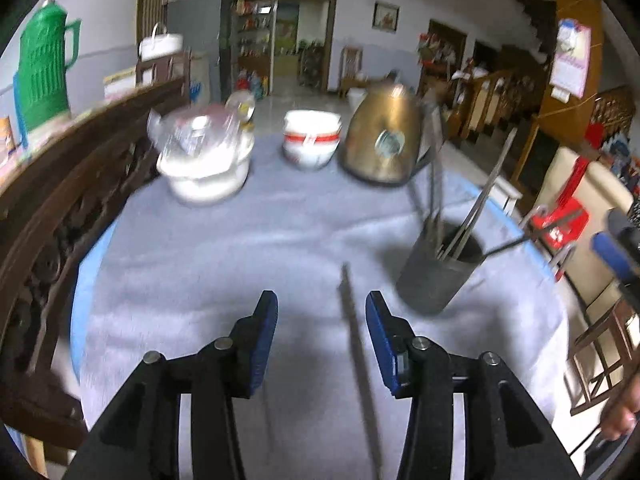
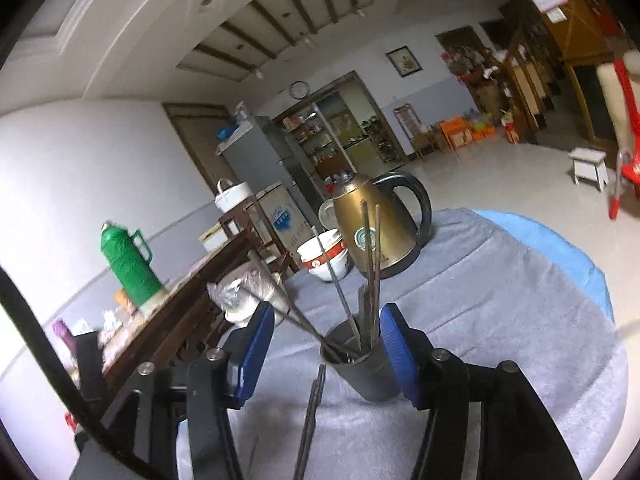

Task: Organize utensils
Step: 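Move both open tools down to the last two chopsticks on the cloth, then close the right tool on one chopstick while the left tool grasps the other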

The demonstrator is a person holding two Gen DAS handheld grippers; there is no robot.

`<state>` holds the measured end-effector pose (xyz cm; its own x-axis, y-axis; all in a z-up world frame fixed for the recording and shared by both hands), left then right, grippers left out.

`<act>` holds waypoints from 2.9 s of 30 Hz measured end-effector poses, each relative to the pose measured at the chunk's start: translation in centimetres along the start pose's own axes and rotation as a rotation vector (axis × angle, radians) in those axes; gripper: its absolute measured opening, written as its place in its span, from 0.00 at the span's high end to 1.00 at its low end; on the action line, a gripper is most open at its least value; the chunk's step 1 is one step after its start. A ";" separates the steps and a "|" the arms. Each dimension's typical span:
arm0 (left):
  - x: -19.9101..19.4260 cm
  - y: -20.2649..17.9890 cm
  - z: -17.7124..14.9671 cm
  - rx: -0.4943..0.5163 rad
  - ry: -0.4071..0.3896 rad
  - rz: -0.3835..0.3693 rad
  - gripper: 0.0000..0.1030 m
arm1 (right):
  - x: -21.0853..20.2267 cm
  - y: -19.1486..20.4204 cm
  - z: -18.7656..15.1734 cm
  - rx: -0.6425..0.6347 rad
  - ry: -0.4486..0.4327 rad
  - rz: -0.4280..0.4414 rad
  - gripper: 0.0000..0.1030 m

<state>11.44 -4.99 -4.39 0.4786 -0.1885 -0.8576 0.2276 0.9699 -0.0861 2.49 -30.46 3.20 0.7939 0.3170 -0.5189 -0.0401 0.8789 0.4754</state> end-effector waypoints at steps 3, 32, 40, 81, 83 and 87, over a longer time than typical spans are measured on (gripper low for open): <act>1.6 1.4 -1.4 -0.033 0.061 0.006 0.55 | -0.3 0.9 -1.2 -0.048 0.012 -0.003 0.44; 7.1 -1.2 -5.5 0.038 0.238 0.082 0.51 | 7.7 -2.1 -9.5 0.039 0.304 -0.028 0.61; 7.9 -1.5 -5.3 0.035 0.247 0.041 0.47 | 8.4 -2.3 -9.9 0.049 0.319 -0.008 0.61; 10.1 1.7 -6.4 -0.021 0.322 0.021 0.40 | 9.3 -1.7 -9.9 0.038 0.350 -0.017 0.61; 9.7 2.6 -6.6 -0.032 0.329 0.006 0.43 | 9.5 -1.6 -9.9 0.036 0.362 -0.023 0.61; 8.7 4.0 -6.9 -0.060 0.329 -0.028 0.43 | 10.7 -0.6 -10.0 0.013 0.424 -0.037 0.62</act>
<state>10.70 -1.70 -15.67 0.1716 -0.1646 -0.9713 0.1814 0.9744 -0.1331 4.94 -24.05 -9.80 0.4743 0.4066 -0.7809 -0.0066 0.8886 0.4587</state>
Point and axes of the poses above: each gripper's, at about its wrist camera, not at the fingertips, and x roughly the way its jaws point, y to its left, z to its top, the point moved 3 cm from there along x, roughly the way its jaws point, and after that the axes turned 14 degrees about y, right-handed, at the moved point
